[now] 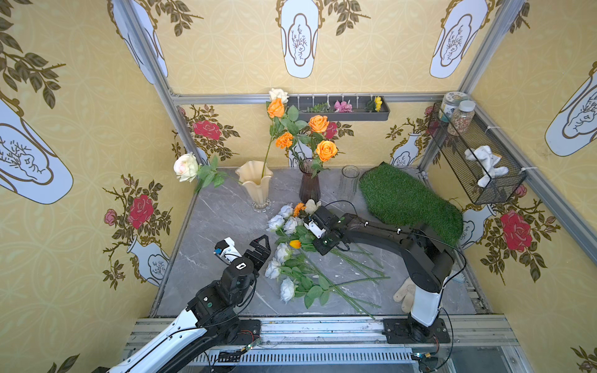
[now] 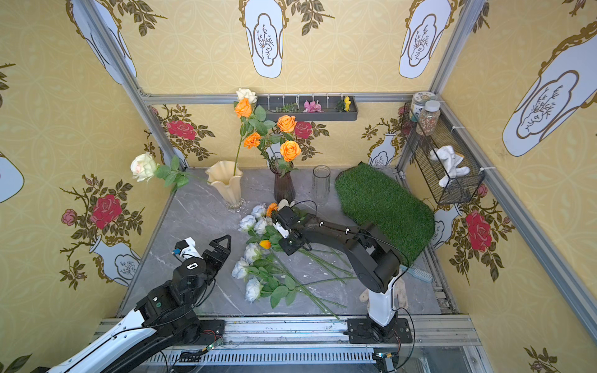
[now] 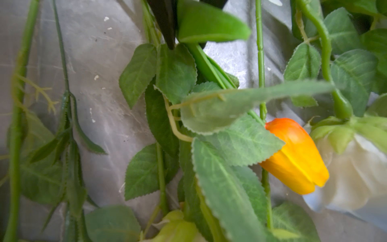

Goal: Arrange the flowers in different vases according to their colors
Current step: Pick up the flower at the center of the board, then insert the flower into the vase.

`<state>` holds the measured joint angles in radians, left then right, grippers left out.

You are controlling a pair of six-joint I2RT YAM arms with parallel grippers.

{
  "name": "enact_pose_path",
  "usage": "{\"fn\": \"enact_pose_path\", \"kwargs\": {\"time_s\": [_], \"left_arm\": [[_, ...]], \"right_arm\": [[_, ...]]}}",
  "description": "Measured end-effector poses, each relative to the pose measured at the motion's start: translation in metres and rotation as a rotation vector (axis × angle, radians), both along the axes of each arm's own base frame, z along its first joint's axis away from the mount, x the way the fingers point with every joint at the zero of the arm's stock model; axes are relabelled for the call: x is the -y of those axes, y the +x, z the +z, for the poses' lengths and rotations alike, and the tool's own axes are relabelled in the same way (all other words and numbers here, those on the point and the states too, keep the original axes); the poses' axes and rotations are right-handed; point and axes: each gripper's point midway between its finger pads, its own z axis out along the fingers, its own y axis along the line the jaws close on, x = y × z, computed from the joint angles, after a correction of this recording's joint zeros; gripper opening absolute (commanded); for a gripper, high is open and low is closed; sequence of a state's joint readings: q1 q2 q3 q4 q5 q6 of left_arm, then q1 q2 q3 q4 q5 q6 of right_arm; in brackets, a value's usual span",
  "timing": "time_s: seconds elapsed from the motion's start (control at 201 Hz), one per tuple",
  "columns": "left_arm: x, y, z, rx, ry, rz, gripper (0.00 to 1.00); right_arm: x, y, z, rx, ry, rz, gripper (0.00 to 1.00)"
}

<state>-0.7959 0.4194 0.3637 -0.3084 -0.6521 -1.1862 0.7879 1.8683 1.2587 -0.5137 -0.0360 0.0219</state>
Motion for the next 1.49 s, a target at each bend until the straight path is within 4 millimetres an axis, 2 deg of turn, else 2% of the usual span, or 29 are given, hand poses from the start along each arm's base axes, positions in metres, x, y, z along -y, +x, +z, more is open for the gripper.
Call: {"fn": "enact_pose_path", "kwargs": {"time_s": [0.399, 0.772, 0.872, 1.111, 1.34, 1.495], "left_arm": [[0.0, 0.0, 0.0, 0.001, -0.001, 0.0, 1.0], [0.0, 0.0, 0.001, 0.004, -0.004, 0.0, 1.0], [0.0, 0.0, 0.001, 0.004, -0.004, 0.0, 1.0], [0.001, 0.001, 0.001, -0.002, 0.002, 0.0, 1.0], [0.002, 0.002, 0.0, -0.009, 0.009, 0.0, 1.0], [0.002, 0.002, -0.001, -0.015, 0.017, 0.0, 1.0]], "right_arm": [[-0.003, 0.002, 0.055, 0.138, 0.008, 0.046, 0.01], [-0.003, 0.007, 0.132, 0.189, 0.254, -0.008, 0.0], [-0.001, 0.014, 0.162, 0.205, 0.373, -0.051, 0.0], [0.014, 0.054, 0.25, 0.33, 0.765, -0.187, 0.0], [0.003, 0.094, 0.348, 0.536, 1.154, -0.198, 0.0], [-0.007, 0.121, 0.411, 0.67, 1.345, -0.175, 0.0]]}}
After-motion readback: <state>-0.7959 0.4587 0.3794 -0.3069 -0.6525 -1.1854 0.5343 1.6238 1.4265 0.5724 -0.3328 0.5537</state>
